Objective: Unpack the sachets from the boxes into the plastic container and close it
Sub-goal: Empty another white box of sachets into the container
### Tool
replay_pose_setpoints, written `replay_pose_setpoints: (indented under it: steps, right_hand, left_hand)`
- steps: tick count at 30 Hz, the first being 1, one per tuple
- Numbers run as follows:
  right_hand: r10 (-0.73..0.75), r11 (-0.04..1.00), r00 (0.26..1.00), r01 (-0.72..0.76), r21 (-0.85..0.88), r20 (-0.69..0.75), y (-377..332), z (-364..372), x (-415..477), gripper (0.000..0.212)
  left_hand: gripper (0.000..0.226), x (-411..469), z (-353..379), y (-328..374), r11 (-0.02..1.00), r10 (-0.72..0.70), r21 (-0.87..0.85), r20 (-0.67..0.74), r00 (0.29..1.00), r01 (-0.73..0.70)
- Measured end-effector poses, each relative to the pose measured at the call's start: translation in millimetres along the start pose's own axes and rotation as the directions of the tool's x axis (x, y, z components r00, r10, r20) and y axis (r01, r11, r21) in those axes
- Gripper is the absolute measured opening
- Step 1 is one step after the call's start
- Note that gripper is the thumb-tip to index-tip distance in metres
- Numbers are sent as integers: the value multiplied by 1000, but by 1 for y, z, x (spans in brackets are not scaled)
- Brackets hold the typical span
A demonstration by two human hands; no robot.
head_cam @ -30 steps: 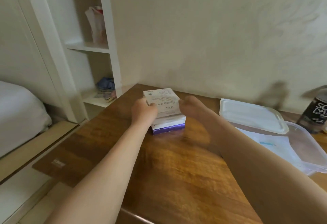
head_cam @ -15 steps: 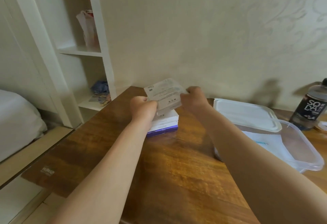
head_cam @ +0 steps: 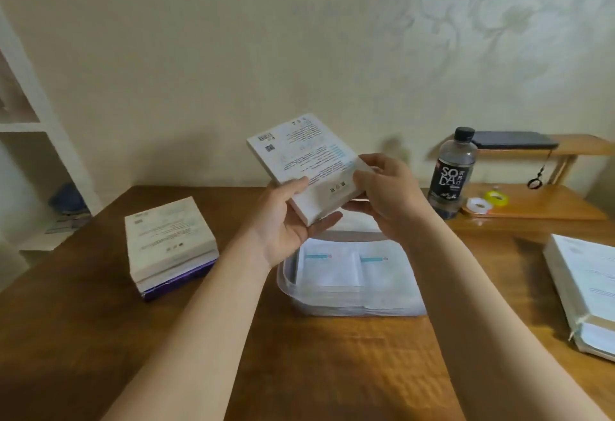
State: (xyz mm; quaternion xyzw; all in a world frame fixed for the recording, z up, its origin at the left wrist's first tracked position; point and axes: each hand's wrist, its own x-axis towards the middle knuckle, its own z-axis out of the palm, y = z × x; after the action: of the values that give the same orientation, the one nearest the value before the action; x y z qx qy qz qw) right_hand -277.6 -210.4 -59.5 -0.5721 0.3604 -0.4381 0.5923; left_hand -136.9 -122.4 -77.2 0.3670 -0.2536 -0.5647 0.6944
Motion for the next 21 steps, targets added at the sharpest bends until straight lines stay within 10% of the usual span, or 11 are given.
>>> replay_pose_setpoints:
  steps: [21]
  right_hand:
    - [145,983,986,-134,-127,80,28,-26,29,53]
  left_hand:
    - [51,48,-1,-26,974,61,208,135,989,-88]
